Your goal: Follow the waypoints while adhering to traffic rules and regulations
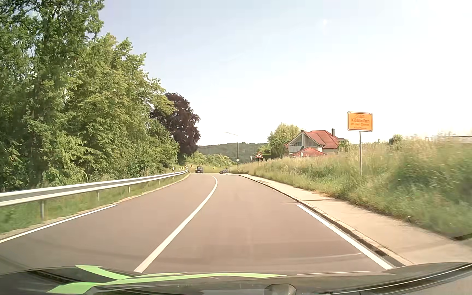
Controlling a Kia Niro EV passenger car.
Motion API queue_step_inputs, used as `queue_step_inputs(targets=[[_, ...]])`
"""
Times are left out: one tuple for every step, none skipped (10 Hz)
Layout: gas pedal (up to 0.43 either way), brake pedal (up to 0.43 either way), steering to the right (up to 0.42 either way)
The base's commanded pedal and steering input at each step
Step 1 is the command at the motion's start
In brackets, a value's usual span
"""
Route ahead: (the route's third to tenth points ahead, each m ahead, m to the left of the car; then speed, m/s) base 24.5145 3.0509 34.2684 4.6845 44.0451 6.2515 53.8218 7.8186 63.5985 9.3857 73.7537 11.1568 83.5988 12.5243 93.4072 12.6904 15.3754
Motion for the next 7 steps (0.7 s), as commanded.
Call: queue_step_inputs(targets=[[0.0,0.11,-0.022],[0.0,0.11,-0.027],[0.0,0.11,-0.032],[0.0,0.11,-0.032],[0.0,0.11,-0.032],[0.0,0.11,-0.029],[0.0,0.079,-0.027]])
